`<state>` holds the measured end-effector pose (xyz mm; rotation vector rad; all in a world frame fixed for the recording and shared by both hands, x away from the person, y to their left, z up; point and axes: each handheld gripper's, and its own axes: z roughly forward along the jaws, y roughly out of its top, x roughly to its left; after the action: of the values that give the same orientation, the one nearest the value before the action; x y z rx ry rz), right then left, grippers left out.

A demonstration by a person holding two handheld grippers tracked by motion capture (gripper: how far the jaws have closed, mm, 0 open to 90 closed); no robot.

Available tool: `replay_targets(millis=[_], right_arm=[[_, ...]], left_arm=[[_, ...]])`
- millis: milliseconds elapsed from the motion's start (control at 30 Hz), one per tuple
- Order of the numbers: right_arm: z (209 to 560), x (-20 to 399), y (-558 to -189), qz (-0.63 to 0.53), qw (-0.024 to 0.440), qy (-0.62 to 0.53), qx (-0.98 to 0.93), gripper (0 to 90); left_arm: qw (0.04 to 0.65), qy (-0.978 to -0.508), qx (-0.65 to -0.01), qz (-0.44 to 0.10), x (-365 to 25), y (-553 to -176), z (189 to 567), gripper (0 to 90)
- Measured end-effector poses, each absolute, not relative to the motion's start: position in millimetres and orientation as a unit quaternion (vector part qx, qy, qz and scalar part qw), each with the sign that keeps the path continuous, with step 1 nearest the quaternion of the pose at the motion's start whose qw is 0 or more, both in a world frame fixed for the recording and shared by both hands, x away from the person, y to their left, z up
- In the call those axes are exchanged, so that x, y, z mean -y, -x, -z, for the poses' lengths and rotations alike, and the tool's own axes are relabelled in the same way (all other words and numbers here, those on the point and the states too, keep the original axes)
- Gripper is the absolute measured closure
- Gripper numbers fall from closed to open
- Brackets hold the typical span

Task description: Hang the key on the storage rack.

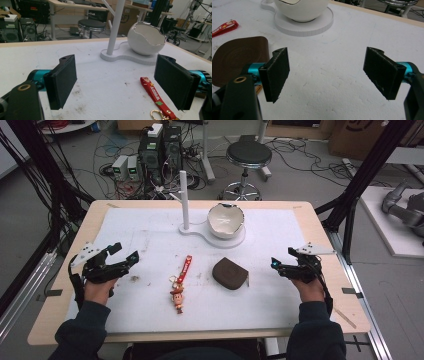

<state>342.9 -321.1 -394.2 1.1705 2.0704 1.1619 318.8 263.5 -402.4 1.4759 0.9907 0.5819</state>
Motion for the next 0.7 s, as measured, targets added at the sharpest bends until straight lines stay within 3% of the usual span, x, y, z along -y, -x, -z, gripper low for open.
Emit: replay_targets(millis=[467, 700], right_arm=[[397, 316, -348, -0.427, 0.248, -0.417, -0.763, 21.3], [399, 315, -353, -0.431, 0.249, -0.420, -0.759, 21.3]], left_arm=[[0.592, -0.627, -0.435, -0.261, -266, -316, 401, 18.7], [0.582, -0.644, -0.433, -0.242, -254, -316, 407, 18.7]])
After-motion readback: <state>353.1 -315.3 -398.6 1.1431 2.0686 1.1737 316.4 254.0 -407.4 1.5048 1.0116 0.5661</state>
